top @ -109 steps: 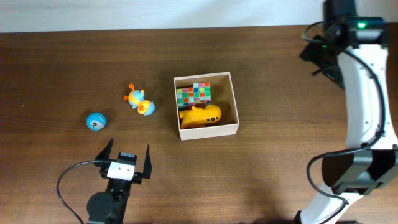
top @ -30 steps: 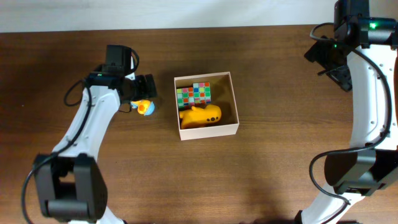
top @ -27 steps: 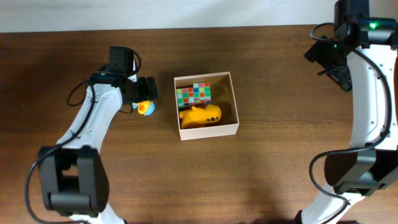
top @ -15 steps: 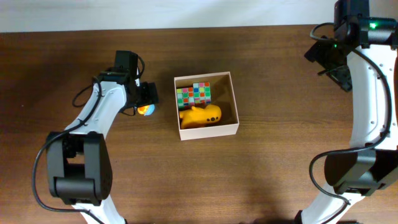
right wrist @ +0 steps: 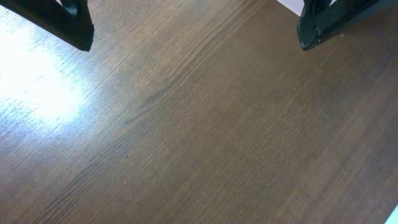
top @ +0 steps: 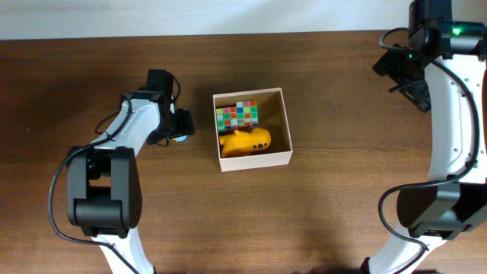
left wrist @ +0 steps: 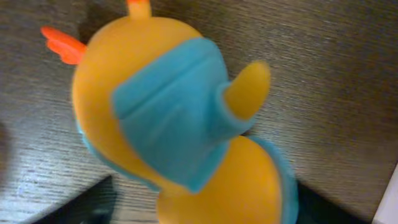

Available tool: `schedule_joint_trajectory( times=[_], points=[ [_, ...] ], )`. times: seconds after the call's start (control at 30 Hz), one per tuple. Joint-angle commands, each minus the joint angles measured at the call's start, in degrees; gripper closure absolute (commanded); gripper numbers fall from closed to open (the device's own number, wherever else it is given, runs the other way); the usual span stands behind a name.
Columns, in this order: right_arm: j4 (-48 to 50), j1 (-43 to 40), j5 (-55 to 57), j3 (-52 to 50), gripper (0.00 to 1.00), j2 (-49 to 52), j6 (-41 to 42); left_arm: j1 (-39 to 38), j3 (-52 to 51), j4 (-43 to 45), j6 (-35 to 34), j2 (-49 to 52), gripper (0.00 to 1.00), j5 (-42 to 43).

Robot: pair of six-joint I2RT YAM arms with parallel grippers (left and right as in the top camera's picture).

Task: Pack container
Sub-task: 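Lower the left gripper and close it on the duck toy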

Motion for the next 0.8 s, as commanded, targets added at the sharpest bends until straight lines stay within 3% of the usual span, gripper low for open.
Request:
schedule_joint_trajectory(
  times=[0.0,0.13,0.43,0.77],
  points=[
    [0.0,-0.3,0.1,0.5,0.01,-0.5,0.2,0.2,0.8,0.1,0.1,0.7,0.49,-0.6],
    [0.0,-0.3,0.1,0.5,0.01,-0.5,0.2,0.2,0.8,0.3,0.1,0.7,0.67,-0.6],
    [0.0,-0.3,0.1,0.5,0.01,-0.5,0.2,0.2,0.8,0.7,0.1,0.7,0.92,-0.5],
    [0.0,-0.3,0.1,0.5,0.01,-0.5,0.2,0.2,9.7,-9.5,0.1,0.4,0.93,-0.5]
  ],
)
